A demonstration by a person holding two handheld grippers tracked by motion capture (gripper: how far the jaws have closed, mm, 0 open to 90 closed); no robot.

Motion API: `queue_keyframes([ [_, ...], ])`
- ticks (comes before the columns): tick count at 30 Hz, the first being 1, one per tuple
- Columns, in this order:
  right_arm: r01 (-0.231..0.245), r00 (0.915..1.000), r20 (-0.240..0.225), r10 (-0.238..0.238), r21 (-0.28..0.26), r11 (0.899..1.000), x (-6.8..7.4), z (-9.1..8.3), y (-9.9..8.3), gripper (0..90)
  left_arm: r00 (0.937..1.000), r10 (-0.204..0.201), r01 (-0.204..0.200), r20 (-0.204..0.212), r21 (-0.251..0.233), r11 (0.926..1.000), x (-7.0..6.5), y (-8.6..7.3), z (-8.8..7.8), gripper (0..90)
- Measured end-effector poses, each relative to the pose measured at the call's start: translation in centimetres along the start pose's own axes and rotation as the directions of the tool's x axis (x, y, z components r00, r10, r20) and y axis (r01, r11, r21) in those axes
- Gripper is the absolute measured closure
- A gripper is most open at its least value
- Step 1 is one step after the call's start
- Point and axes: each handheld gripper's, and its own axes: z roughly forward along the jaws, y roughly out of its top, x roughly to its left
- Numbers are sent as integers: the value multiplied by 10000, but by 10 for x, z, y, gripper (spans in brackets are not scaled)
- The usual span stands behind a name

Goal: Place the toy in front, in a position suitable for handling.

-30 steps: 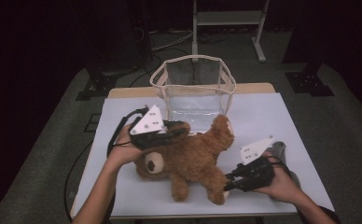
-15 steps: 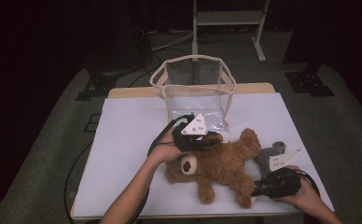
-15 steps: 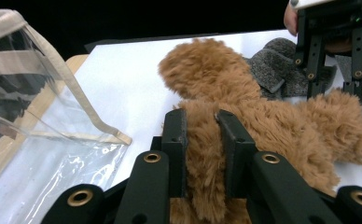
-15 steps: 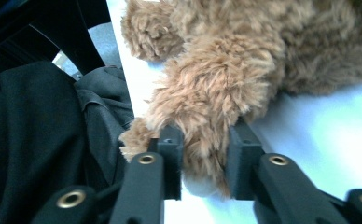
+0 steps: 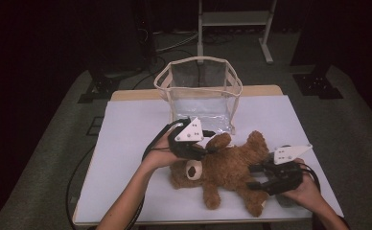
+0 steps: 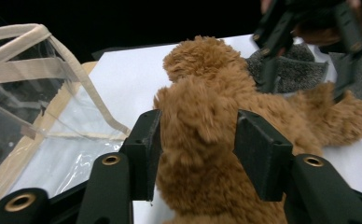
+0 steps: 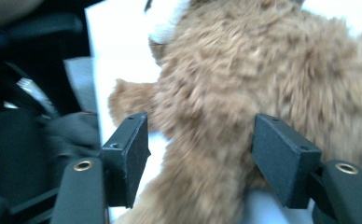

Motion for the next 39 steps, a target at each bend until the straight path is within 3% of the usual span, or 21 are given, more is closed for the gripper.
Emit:
queue_keyframes([
  [5, 812, 9925, 905, -826, 187, 9965, -1, 19, 9, 328, 9999, -31, 30, -153, -36, 10000, -6, -17, -17, 424],
  [11, 903, 9869, 1342, -894, -3, 9959, -11, 22, 8, 292, 9982, -430, 432, -427, 52, 9991, -11, -49, -26, 294],
  [15, 1052, 9820, 1571, -1044, 38, 9944, -16, 26, 6, 259, 9956, -728, 735, -594, 85, 9973, -11, -71, -24, 217],
  [19, 940, 9831, 1593, -900, -181, 9954, -22, 28, 6, 244, 9930, -1013, 1028, -613, 225, 9944, -8, -89, -16, 176],
  [24, 844, 9833, 1635, -793, -243, 9961, -27, 33, 5, 237, 9893, -1153, 1168, -896, 113, 9931, -7, -98, -4, 113],
  [27, 743, 9836, 1660, -706, -163, 9971, -29, 36, 7, 246, 9853, -1349, 1376, -1049, 182, 9903, -6, -98, 3, 118],
  [30, 589, 9824, 1779, -565, -86, 9982, -29, 39, 9, 280, 9776, -1659, 1695, -1295, 172, 9854, -6, -97, 5, 218],
  [33, 297, 9837, 1775, -273, -110, 9995, -29, 39, 11, 338, 9782, -1396, 1443, -1535, 200, 9893, -11, -96, 5, 288],
  [39, -52, 9827, 1851, 73, -117, 9999, -26, 37, 17, 517, 9745, -1708, 1775, -1453, 346, 9835, -12, -90, 1, 314],
])
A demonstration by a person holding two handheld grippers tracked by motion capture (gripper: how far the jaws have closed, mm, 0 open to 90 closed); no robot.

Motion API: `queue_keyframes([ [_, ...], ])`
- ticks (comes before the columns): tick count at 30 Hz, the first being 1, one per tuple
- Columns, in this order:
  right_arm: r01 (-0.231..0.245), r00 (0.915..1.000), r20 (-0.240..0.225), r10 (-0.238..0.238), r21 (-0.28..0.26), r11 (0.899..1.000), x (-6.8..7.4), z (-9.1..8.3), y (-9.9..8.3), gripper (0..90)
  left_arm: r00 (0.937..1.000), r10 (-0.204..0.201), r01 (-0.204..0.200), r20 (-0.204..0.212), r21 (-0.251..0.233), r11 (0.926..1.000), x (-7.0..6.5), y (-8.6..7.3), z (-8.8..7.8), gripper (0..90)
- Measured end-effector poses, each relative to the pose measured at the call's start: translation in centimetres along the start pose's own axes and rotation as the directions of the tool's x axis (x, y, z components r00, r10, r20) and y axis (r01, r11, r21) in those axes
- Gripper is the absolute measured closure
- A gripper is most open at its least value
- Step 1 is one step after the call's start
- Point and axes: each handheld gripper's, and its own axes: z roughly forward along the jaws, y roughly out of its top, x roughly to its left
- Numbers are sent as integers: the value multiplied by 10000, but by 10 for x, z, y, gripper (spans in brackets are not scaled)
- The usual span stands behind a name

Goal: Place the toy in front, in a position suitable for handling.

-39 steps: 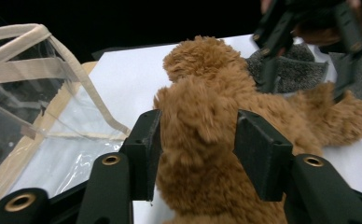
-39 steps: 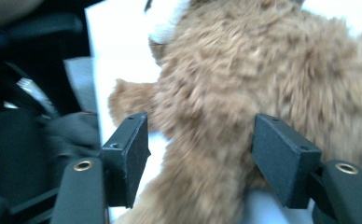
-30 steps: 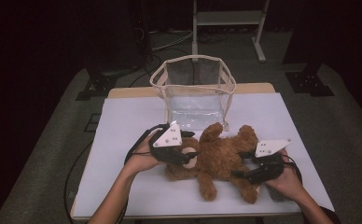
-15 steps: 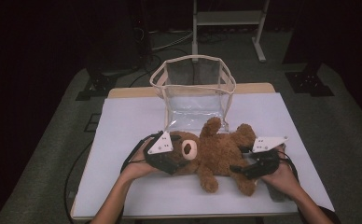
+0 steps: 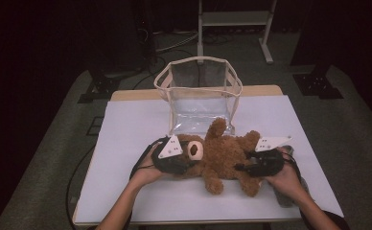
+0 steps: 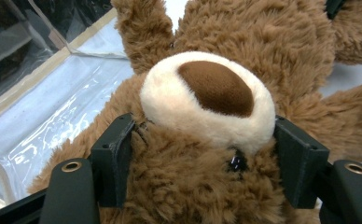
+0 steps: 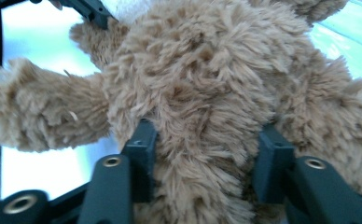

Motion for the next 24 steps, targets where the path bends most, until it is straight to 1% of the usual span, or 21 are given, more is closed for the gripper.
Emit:
queue_keyframes([
  [2, -188, 9997, -167, 187, -92, 9998, -1, -2, 2, 554, 10000, -1, 1, 67, 68, 10000, 0, 2, -3, 317],
  [3, -299, 9992, -277, 295, -130, 9995, -2, -3, 3, 562, 9999, 5, -5, 101, 11, 10000, 0, 3, -4, 320],
  [5, -352, 9984, -439, 347, -94, 9993, -2, -4, 5, 572, 9995, -146, 147, 278, -42, 9999, 1, 5, -8, 327],
  [8, -377, 9969, -691, 374, -33, 9993, -1, -5, 8, 603, 9990, -161, 164, 427, -56, 9998, 1, 8, -15, 334],
  [10, -446, 9950, -898, 441, -40, 9990, 2, -6, 10, 626, 9983, -249, 258, 531, -168, 9995, 0, 10, -21, 336],
  [11, -467, 9939, -1000, 461, -40, 9989, 3, -8, 11, 630, 9979, -231, 243, 600, -198, 9995, 0, 11, -24, 336],
  [13, -422, 9920, -1187, 424, 45, 9991, 6, -10, 13, 630, 9966, -254, 263, 778, -111, 9996, -3, 14, -29, 337],
  [16, -285, 9908, -1313, 313, 229, 9993, 15, -16, 14, 630, 9946, -157, 158, 1030, -1, 9999, -11, 15, -35, 336],
  [19, -100, 9894, -1442, 157, 398, 9992, 23, -21, 11, 624, 9933, -64, 62, 1154, 20, 10000, -18, 12, -38, 331],
  [20, -73, 9896, -1429, 139, 469, 9989, 24, -20, 8, 615, 9937, -11, -5, 1117, 148, 9999, -19, 10, -37, 326],
  [21, -20, 9904, -1378, 98, 569, 9984, 25, -19, 5, 600, 9942, 67, -108, 1070, 379, 9992, -21, 6, -33, 318],
  [22, -25, 9909, -1343, 101, 567, 9984, 26, -14, -1, 580, 9946, 106, -162, 1037, 527, 9985, -22, 2, -30, 301],
  [23, -89, 9892, -1460, 143, 377, 9992, 25, -12, -5, 562, 9953, -31, -4, 968, 366, 9993, -22, -2, -30, 281],
  [24, -238, 9875, -1555, 270, 218, 9995, 24, -10, -8, 544, 9956, -241, 233, 905, 100, 9997, -21, -4, -30, 265],
])
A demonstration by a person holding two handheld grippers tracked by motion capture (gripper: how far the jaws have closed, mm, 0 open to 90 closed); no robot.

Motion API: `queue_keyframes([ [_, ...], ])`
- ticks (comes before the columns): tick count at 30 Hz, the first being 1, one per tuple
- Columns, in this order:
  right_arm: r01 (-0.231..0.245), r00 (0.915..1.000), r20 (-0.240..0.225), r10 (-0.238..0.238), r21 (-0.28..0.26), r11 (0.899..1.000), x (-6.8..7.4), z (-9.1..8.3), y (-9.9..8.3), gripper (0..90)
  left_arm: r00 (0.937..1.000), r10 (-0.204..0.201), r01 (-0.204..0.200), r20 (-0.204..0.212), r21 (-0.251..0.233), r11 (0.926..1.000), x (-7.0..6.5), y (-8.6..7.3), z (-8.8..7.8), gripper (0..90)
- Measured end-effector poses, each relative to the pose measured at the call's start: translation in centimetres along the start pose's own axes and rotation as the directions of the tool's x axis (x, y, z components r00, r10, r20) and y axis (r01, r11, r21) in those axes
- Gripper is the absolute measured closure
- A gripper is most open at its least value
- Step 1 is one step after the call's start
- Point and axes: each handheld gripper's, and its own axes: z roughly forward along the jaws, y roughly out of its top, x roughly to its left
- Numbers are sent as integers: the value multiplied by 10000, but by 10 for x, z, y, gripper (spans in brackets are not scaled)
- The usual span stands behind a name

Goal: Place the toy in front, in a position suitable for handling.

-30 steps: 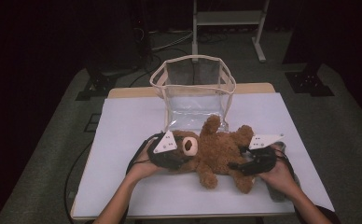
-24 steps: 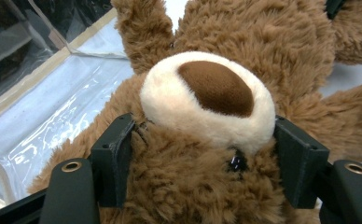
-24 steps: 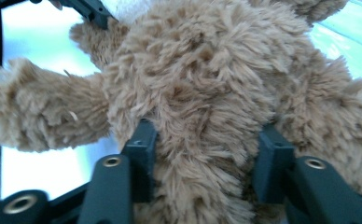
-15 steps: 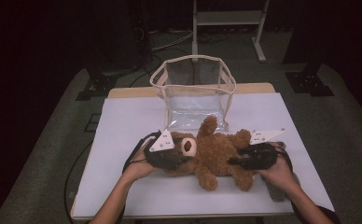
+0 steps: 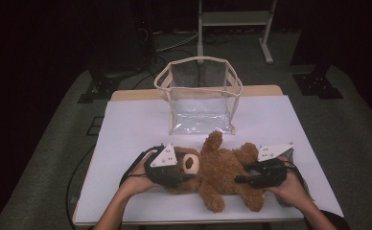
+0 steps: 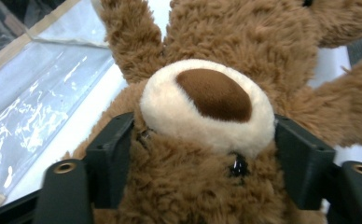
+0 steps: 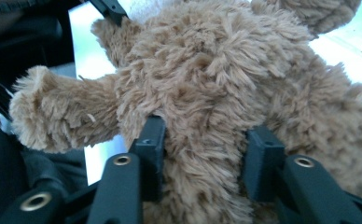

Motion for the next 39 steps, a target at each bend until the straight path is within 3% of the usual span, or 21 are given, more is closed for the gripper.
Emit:
queue_keyframes([
  [4, -172, 9998, -139, 168, -266, 9995, -5, -5, -1, 438, 9999, -93, 91, -115, -163, 9998, 2, -2, -2, 192],
  [7, -429, 9989, -232, 413, -718, 9965, -8, -21, -3, 421, 9999, -42, 40, -162, -122, 9999, 1, -3, -1, 173],
  [10, -362, 9958, 801, 446, -1040, 9939, -10, -48, -10, 350, 9999, -110, 109, -131, -119, 9999, 1, -5, 0, 136],
  [12, -532, 9821, 1724, 755, -1303, 9900, -17, -68, -20, 329, 9999, -124, 123, -111, -98, 9999, 2, -5, 1, 116],
  [15, -1106, 9450, 2932, 1447, -1297, 9854, -33, -91, -45, 332, 9999, 23, -25, -112, -99, 9999, 3, -2, 0, 94],
  [17, -1658, 9258, 3229, 1967, -1209, 9787, -43, -97, -62, 355, 9997, 228, -229, -115, -110, 9997, 3, -2, -1, 87],
  [18, -1731, 9213, 3326, 2015, -1134, 9784, -47, -97, -69, 373, 9997, 229, -230, -96, -133, 9996, 3, -1, -1, 88],
  [20, -1904, 9234, 3236, 2064, -809, 9784, -52, -92, -79, 415, 9996, 258, -259, -65, -178, 9995, 5, 0, -1, 87],
  [24, -1716, 9327, 3214, 1634, -27, 9852, -57, -77, -86, 419, 9986, 520, -517, 89, -359, 9980, 10, 4, -1, 88],
  [27, -1574, 9289, 3487, 1243, 682, 9852, -57, -69, -84, 503, 9974, 691, -686, 217, -222, 9974, 13, 5, 3, 91],
  [29, -1760, 9228, 3610, 1345, 846, 9807, -56, -70, -81, 627, 9982, 440, -432, 417, -190, 9989, 12, 1, 7, 93],
  [35, -2192, 9135, 3607, 1883, 464, 9746, -58, -79, -74, 697, 9979, 332, -323, 556, -160, 9993, 10, -2, 7, 110],
  [37, -2016, 9188, 3464, 1893, -3, 9795, -54, -88, -60, 699, 9980, 312, -308, 557, -77, 9995, 11, -1, 8, 111],
  [39, -1511, 9343, 3170, 1629, -619, 9866, -45, -97, -38, 701, 9979, 234, -236, 600, 27, 9997, 13, 2, 9, 112],
])
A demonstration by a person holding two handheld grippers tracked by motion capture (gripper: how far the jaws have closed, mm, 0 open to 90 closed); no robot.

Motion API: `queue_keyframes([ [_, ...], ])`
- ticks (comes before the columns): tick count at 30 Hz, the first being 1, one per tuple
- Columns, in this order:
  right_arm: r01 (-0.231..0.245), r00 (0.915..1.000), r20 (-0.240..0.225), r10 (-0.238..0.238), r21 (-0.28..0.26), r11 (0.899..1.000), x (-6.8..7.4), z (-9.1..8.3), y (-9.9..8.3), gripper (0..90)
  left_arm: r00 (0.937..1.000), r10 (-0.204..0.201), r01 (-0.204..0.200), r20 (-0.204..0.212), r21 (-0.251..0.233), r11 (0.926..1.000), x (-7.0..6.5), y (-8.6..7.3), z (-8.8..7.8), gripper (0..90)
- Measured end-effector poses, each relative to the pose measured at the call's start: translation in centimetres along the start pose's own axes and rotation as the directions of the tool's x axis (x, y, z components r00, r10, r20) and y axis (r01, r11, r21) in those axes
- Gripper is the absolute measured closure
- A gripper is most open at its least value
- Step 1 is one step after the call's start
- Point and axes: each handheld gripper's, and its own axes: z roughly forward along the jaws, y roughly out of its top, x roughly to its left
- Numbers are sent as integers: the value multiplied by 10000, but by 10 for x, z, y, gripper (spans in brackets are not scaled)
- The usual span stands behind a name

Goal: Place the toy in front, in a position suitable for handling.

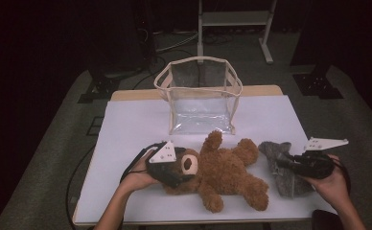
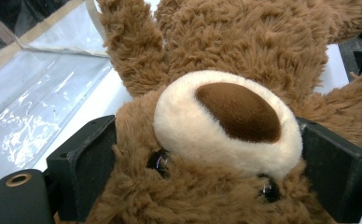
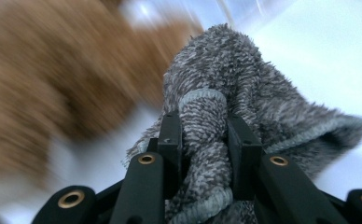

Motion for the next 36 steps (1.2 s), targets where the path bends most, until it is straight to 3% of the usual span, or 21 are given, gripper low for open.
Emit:
queue_keyframes([
  [3, 749, 9944, -682, -810, -874, 9934, 23, -12, 37, 700, 9997, 239, -239, -16, 135, 9996, 2, 5, 1, 117],
  [6, 1453, 9731, -1593, -1665, -1369, 9799, 52, -3, 70, 699, 9991, 399, -397, -139, 140, 9991, 5, 10, 4, 115],
  [11, 2449, 9118, -3131, -2658, -1052, 9638, 96, 49, 96, 695, 9990, 336, -333, -306, 92, 9994, 3, 9, 5, 114],
  [14, 3002, 8989, -3218, -2973, -417, 9530, 107, 80, 92, 690, 9984, 339, -334, -442, 121, 9994, 2, 5, 0, 119],
  [17, 2759, 8990, -3415, -2741, -444, 9602, 102, 83, 83, 687, 9989, 124, -127, -454, -66, 9999, 2, 2, -6, 134],
  [21, 2525, 9206, -2988, -2514, -358, 9669, 87, 65, 75, 686, 9994, -52, 45, -335, -199, 9998, 5, 0, -11, 239],
  [26, 2173, 9358, -2826, -2107, -79, 9761, 70, 51, 69, 685, 9995, -140, 133, -278, -269, 9995, 4, -2, -10, 269],
  [28, 2143, 9369, -2800, -2093, -128, 9767, 70, 52, 68, 685, 9992, -296, 286, -286, -356, 9990, 6, -4, -8, 268],
  [30, 2211, 9315, -2898, -2198, -285, 9748, 75, 55, 70, 684, 9990, -351, 339, -279, -402, 9986, 7, -6, -8, 267],
  [32, 2229, 9198, -3189, -2287, -552, 9733, 83, 58, 71, 681, 9989, -365, 351, -289, -479, 9982, 7, -7, -7, 260],
  [34, 2516, 9035, -3410, -2598, -690, 9654, 93, 64, 72, 673, 9989, -347, 332, -314, -471, 9983, 7, -7, -7, 254],
  [36, 2895, 8958, -3356, -2914, -569, 9555, 98, 66, 72, 669, 9989, -320, 305, -334, -434, 9986, 7, -6, -8, 253],
])
